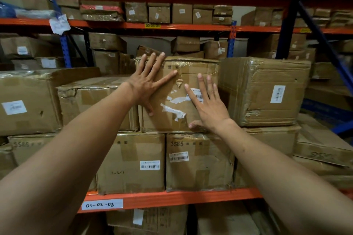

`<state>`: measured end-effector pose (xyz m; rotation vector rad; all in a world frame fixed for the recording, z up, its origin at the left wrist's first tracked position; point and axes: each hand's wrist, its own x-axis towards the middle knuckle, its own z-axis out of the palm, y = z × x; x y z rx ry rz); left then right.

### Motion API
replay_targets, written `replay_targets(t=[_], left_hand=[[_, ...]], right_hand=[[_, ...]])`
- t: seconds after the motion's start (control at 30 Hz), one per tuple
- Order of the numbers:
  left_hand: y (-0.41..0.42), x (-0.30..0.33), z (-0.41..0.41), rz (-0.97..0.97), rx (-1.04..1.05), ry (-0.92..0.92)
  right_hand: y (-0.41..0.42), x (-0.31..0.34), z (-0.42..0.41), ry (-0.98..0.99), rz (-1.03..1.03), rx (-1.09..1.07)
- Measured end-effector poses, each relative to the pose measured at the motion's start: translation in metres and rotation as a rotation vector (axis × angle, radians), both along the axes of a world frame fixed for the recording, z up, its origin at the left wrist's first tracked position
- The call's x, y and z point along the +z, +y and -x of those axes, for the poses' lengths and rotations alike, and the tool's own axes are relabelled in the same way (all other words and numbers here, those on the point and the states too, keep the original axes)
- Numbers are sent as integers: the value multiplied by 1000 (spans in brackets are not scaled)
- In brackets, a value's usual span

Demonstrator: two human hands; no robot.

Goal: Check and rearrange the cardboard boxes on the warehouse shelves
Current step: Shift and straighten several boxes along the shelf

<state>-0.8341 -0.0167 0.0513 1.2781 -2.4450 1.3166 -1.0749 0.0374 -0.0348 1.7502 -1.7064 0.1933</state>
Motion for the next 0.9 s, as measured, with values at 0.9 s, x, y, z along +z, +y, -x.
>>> replay_targets(t=[0.9], left_hand=[[83,-79,232,-751,-236,528]], right_hand=[[146,34,264,-484,41,-194]])
